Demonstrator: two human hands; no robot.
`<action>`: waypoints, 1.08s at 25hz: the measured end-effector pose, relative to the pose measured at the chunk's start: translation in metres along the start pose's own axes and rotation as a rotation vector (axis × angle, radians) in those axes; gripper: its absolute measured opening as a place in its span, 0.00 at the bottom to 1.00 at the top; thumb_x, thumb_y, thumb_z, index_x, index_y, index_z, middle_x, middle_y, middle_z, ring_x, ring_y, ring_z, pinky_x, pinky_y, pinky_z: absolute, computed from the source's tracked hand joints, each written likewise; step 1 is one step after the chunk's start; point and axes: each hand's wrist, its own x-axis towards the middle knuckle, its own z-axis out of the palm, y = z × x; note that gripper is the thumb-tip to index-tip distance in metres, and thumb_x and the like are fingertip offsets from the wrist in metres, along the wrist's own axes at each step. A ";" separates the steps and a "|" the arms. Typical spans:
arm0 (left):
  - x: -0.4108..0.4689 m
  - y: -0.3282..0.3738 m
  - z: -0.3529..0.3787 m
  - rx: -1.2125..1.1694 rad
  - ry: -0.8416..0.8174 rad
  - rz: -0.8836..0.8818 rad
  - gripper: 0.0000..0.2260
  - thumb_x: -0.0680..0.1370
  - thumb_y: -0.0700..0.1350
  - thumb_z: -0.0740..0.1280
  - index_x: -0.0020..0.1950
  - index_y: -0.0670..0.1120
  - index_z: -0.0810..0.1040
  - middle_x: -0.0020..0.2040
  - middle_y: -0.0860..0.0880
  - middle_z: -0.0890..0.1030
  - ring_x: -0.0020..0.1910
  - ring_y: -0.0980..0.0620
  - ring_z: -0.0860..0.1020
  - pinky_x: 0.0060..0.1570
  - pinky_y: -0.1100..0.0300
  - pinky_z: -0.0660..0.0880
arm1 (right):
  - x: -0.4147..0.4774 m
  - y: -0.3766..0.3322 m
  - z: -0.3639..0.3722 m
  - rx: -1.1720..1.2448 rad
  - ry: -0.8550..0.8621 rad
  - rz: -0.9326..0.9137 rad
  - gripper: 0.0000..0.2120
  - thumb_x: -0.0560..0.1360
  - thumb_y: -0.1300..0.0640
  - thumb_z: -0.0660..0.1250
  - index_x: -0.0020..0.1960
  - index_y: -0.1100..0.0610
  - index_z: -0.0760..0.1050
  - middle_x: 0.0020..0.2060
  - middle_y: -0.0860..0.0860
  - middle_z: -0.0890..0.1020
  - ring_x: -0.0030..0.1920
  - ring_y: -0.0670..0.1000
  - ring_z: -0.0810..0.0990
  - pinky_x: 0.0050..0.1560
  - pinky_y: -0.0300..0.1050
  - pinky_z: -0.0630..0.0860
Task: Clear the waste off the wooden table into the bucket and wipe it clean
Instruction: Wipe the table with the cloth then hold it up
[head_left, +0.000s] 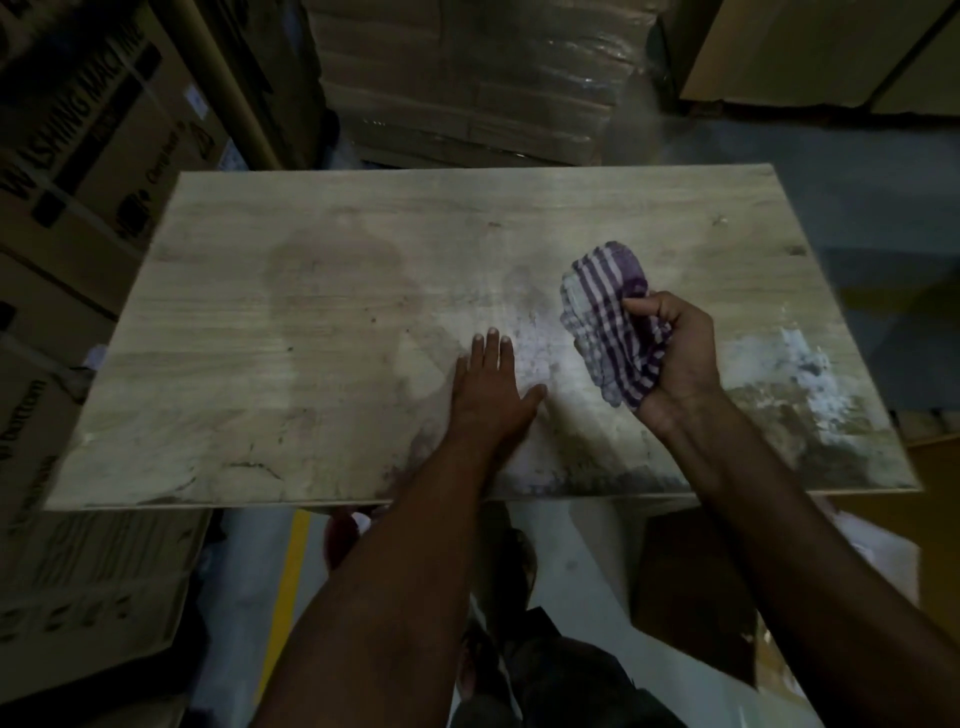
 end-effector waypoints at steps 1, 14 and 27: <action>-0.017 0.003 -0.003 0.023 -0.037 0.010 0.40 0.81 0.66 0.55 0.83 0.45 0.44 0.83 0.45 0.41 0.82 0.45 0.41 0.80 0.45 0.44 | -0.016 0.002 -0.002 0.032 0.005 0.005 0.18 0.77 0.63 0.58 0.32 0.55 0.78 0.43 0.54 0.83 0.46 0.59 0.80 0.55 0.55 0.74; -0.169 0.045 -0.144 -2.003 -0.172 0.017 0.25 0.83 0.60 0.56 0.74 0.48 0.73 0.72 0.48 0.77 0.72 0.47 0.74 0.76 0.50 0.63 | -0.151 -0.022 0.003 0.060 0.072 -0.088 0.25 0.73 0.58 0.63 0.69 0.66 0.77 0.65 0.64 0.80 0.60 0.63 0.77 0.63 0.57 0.74; -0.195 0.103 -0.264 -2.271 -0.418 0.658 0.27 0.83 0.61 0.54 0.78 0.49 0.65 0.80 0.50 0.62 0.82 0.43 0.54 0.81 0.46 0.42 | -0.191 -0.094 0.039 0.186 -0.153 -0.175 0.27 0.77 0.54 0.61 0.76 0.59 0.71 0.70 0.60 0.78 0.69 0.63 0.78 0.72 0.61 0.71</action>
